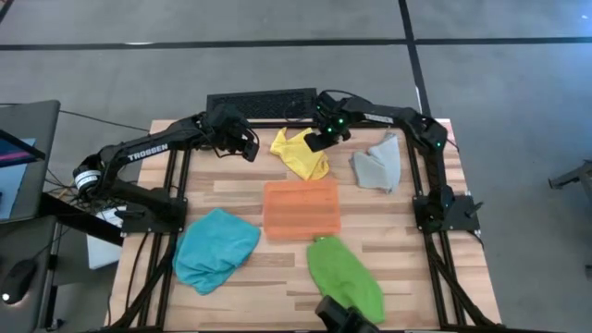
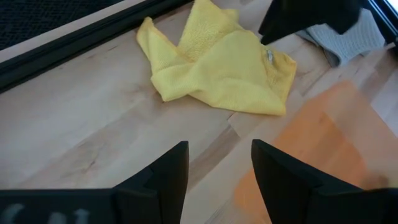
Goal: Sort microfiber towel by color & place in baskets
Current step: Fold the yellow towel
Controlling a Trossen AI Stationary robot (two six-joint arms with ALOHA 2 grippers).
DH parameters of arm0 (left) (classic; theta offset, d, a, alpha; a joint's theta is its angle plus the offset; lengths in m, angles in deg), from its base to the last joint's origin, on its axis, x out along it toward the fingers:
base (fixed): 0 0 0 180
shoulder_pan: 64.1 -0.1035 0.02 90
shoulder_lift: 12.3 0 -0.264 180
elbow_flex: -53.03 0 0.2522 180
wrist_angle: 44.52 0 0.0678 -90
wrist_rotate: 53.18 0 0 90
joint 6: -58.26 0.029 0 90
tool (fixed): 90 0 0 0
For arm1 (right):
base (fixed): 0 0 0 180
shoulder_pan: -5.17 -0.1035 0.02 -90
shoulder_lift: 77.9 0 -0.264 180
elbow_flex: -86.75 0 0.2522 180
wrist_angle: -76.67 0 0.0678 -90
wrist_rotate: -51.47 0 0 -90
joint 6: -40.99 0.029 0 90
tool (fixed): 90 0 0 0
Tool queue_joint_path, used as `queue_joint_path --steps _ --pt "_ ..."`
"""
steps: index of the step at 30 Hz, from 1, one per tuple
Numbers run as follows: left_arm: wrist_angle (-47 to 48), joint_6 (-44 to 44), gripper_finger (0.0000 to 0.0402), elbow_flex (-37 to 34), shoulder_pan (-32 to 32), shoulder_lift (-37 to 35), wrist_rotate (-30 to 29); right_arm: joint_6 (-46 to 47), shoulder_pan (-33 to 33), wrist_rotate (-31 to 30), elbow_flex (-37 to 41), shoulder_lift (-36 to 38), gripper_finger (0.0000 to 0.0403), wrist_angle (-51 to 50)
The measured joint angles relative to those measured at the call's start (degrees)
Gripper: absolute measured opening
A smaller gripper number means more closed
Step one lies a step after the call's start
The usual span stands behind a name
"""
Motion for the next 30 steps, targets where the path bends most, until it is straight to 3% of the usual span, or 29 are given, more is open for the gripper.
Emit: queue_joint_path --steps 7,30 --pt "0.0 0.0 0.0167 0.0 0.0 0.0 0.0 -0.1 0.7 -6.6 0.0 -0.5 0.0171 0.6" --pt "0.0 -0.3 0.0167 0.0 0.0 0.0 0.0 -3.6 0.6 -7.1 0.3 -2.4 0.0159 2.5"
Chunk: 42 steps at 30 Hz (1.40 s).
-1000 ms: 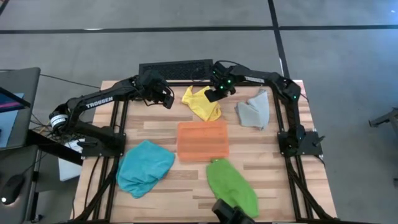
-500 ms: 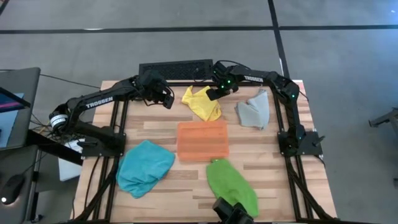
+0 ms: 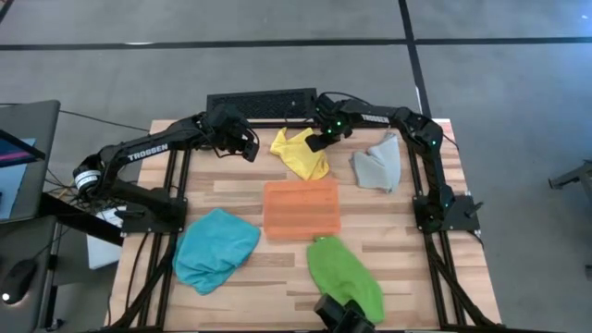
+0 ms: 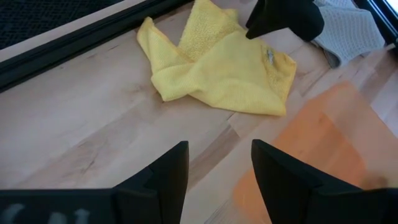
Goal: Sort microfiber towel by color & place in baskets
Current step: Fold the yellow towel
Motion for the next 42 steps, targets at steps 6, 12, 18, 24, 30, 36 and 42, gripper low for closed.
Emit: queue_joint_path --steps 6,12,18,24,30,36,42 --pt "0.0 0.0 0.0167 0.0 0.0 0.0 0.0 -0.9 0.0 0.0 0.0 0.0 0.014 -0.2" --pt "0.0 0.0 0.0167 0.0 0.0 0.0 0.0 -0.9 -0.1 0.0 0.0 0.0 0.011 -0.2" --pt "0.0 0.0 0.0167 0.0 0.0 0.0 0.0 -0.9 -0.4 0.2 0.0 -0.6 0.0087 0.0" --pt "0.0 0.0 0.0167 0.0 0.0 0.0 0.0 -1.8 -1.2 0.2 0.0 -0.9 0.0067 -0.6" --pt "0.0 0.0 0.0167 0.0 0.0 0.0 0.0 -1.9 -2.2 0.2 0.0 -0.9 0.0015 -0.2" --pt "0.0 0.8 0.0167 0.0 0.0 0.0 -0.1 -2.0 -3.1 0.2 -1.6 -0.9 0.0011 -1.2" --pt "0.0 4.2 0.0167 0.0 0.0 0.0 -0.1 -3.7 -4.3 0.1 -6.8 -0.8 0.0006 -4.0"
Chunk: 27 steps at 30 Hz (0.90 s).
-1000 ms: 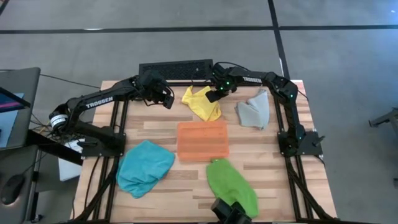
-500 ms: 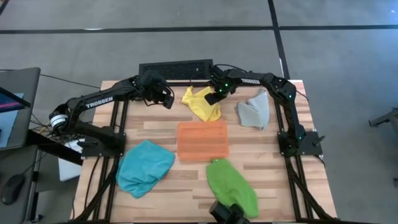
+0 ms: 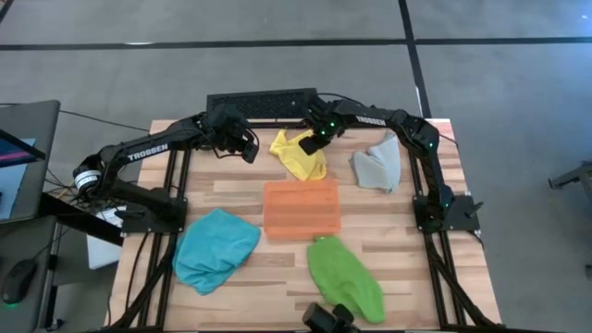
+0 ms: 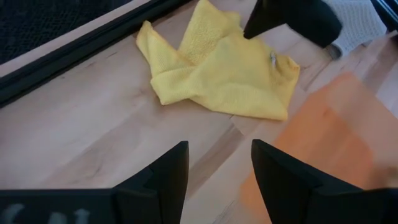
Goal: Sort microfiber towel by color & place in baskets
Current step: Fold the yellow towel
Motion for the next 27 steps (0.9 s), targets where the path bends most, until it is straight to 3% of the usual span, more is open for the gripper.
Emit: queue_joint_path --steps 3,12,21,27 --pt "0.0 3.7 0.0167 0.0 0.0 0.0 0.0 -2.3 -1.1 -0.4 -3.5 0.0 0.0003 -3.1" --pt "-0.1 30.1 0.0167 0.0 0.0 0.0 0.0 -8.0 -6.0 -5.7 -16.5 0.0 0.0002 -16.1" --pt "-5.2 43.3 0.0167 0.0 -0.3 5.4 6.7 -14.3 -12.0 -13.5 -31.7 0.0 0.0001 -29.1" --pt "-13.0 48.3 0.0167 0.0 -0.3 10.3 7.7 -21.1 -14.5 -14.9 -37.5 0.1 0.0001 -35.5"
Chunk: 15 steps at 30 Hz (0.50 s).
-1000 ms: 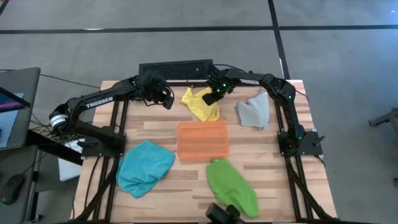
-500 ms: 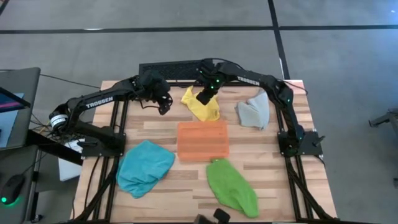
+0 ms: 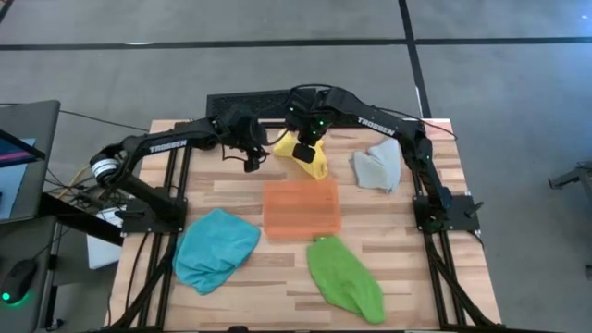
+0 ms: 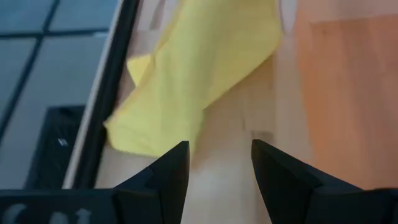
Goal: Sort microfiber towel by color & place in baskets
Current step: Fold the yellow towel
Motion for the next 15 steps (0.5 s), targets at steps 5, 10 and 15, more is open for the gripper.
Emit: queue_joint_path --steps 5,10,15 --pt "-4.8 3.6 0.0167 0.0 0.0 0.1 1.6 -5.9 -1.1 -0.2 -0.6 0.0 0.0002 -6.6" --pt "-8.6 6.3 0.0164 0.0 -0.1 0.1 7.2 -8.5 -2.2 -2.0 -0.6 0.0 0.0003 -11.0" --pt "-8.6 10.7 0.015 0.0 -0.1 0.4 7.3 -8.9 -2.9 -2.9 -0.6 1.4 0.0002 -10.8"
